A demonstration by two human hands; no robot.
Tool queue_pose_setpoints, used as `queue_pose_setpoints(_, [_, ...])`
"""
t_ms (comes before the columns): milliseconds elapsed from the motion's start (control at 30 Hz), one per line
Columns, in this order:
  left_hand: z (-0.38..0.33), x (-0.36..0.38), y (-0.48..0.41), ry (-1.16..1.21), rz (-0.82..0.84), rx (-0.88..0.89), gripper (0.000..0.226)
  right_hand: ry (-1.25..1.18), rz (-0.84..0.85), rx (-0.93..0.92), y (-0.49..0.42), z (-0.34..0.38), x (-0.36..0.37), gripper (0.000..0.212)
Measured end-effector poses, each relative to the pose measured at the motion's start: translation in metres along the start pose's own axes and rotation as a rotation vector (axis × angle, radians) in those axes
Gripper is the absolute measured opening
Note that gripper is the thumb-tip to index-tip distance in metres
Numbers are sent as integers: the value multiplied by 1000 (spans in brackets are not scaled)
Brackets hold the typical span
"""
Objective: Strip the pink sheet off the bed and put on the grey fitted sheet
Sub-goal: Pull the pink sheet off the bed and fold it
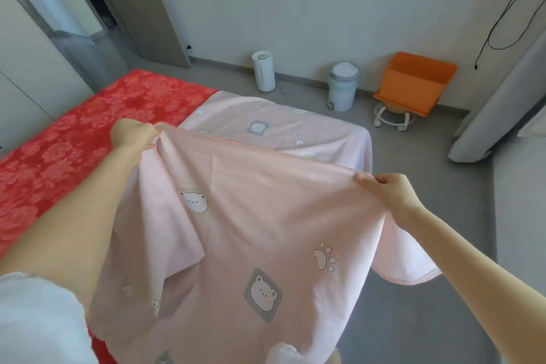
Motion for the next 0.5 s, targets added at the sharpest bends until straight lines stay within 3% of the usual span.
queue_pose_setpoints(133, [-51,54,-55,-230,-118,231,19,-3,-2,16,-72,9,-5,57])
queue_pose_setpoints(300, [-123,147,-135,-270,-70,513,14,11,-52,45,-177,24,-22,64])
queue_pose_setpoints(367, [-151,188,-160,-255,-31,538,11,22,-92,78,-214,30,-35,64])
queue_pose_setpoints(433, [-178,227,-184,-262,-5,524,31,34,-118,106,-250,35,-48,63])
queue_pose_setpoints(500, [-204,265,-202,-281,33,528,36,50,-139,127,-284,36,-63,61])
Point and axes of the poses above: each hand's wrist, its own y-axis away from the middle knuckle, its own x-axis out of the palm, z = x × y, the point moved 5 cm from there along -y, towards the middle knuckle, and after that the axes turned 1 degree about z, right-handed, at the moved point
